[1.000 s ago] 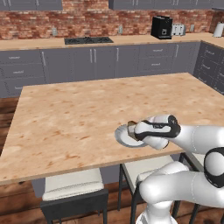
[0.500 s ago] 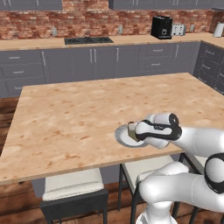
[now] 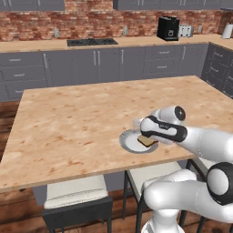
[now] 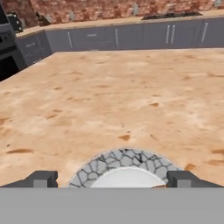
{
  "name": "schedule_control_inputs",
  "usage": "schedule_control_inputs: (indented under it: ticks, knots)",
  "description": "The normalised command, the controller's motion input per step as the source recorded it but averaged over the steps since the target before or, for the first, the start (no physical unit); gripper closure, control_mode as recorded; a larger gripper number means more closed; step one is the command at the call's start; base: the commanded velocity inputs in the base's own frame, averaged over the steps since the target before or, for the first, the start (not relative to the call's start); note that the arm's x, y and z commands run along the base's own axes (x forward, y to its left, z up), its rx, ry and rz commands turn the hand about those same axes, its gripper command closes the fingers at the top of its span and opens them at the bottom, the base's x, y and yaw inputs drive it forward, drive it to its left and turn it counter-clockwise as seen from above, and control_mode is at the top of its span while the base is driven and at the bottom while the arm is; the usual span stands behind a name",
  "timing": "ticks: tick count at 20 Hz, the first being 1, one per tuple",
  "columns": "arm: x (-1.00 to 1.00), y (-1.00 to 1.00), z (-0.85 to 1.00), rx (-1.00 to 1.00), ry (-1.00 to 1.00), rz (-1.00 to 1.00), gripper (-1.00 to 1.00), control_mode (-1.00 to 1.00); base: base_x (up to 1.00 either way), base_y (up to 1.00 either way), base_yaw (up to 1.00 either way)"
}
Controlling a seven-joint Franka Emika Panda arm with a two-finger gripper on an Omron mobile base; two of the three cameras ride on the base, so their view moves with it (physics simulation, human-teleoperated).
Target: Start the toaster. Once the lever pops up, take the bread to the plate on the dining counter.
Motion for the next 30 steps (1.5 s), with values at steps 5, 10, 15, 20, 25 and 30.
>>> schedule_control_inputs:
  ticks: [5,10,15,20,25,30]
  knots:
    - [0.0,0.0,0.37,0.0,0.15,0.0,-1.0,-1.0,0.0,0.0,0.0]
    - [-0.06,0.0,0.45,-0.04,0.2,0.0,-1.0,-1.0,0.0,0.0,0.0]
    - [-0.46,0.0,0.35,-0.06,0.14,0.0,-1.0,-1.0,0.0,0.0,0.0]
    - [-0.92,0.0,0.13,-0.07,0.02,-0.03,-1.0,-1.0,0.0,0.0,0.0]
    - [-0.99,0.07,0.13,-0.07,0.0,-0.1,-1.0,-1.0,0.0,0.0,0.0]
    - [-0.8,0.1,0.14,-0.07,0.06,-0.1,-1.0,-1.0,0.0,0.0,0.0]
